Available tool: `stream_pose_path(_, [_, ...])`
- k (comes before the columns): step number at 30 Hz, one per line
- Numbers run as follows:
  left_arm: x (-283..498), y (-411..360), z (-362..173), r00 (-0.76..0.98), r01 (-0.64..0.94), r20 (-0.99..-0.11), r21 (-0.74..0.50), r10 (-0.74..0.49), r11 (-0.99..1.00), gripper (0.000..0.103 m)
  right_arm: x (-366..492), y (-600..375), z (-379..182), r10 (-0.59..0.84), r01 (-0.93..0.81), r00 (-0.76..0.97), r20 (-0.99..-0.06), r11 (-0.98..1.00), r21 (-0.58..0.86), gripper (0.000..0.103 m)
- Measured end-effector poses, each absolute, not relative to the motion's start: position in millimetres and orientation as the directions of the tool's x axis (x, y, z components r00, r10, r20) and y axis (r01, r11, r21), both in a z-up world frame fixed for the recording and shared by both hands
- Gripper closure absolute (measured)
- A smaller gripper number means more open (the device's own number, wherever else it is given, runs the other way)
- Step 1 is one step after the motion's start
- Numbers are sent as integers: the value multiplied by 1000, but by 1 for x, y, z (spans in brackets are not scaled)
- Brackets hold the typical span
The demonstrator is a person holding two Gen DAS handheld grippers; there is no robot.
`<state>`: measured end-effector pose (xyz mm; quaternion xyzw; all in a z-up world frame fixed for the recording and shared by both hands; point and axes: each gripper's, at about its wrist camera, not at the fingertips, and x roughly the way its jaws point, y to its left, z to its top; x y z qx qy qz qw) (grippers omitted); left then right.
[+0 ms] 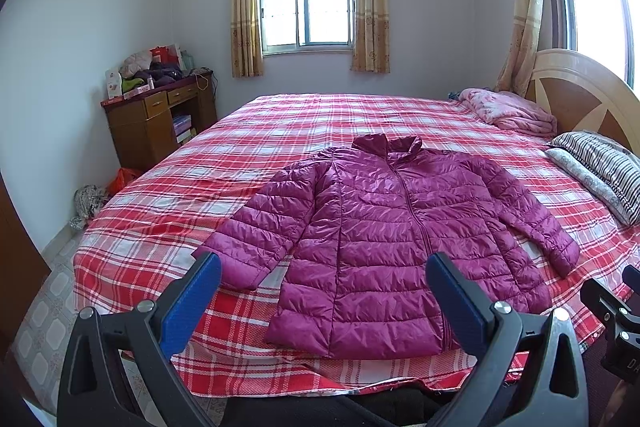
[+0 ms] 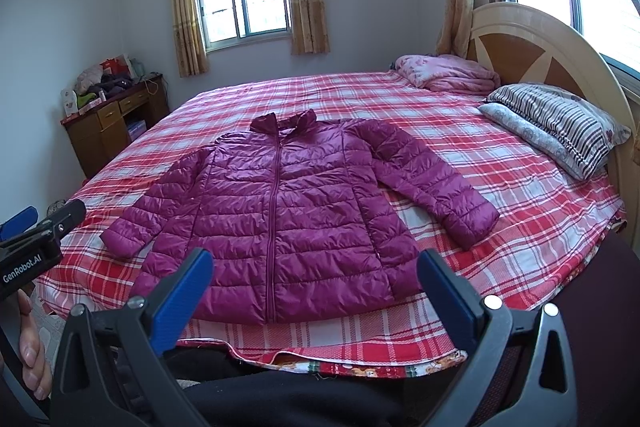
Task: Fold large clothes
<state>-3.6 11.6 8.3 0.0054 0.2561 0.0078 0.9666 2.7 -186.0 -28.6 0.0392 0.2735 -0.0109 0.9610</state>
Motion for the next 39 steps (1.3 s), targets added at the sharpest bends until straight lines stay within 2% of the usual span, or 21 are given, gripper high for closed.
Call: stream_pose_path(39, [-2, 10, 4, 868, -7, -497, 13, 13, 1000, 1, 5, -184, -32, 18, 42, 836, -548, 995, 96, 0])
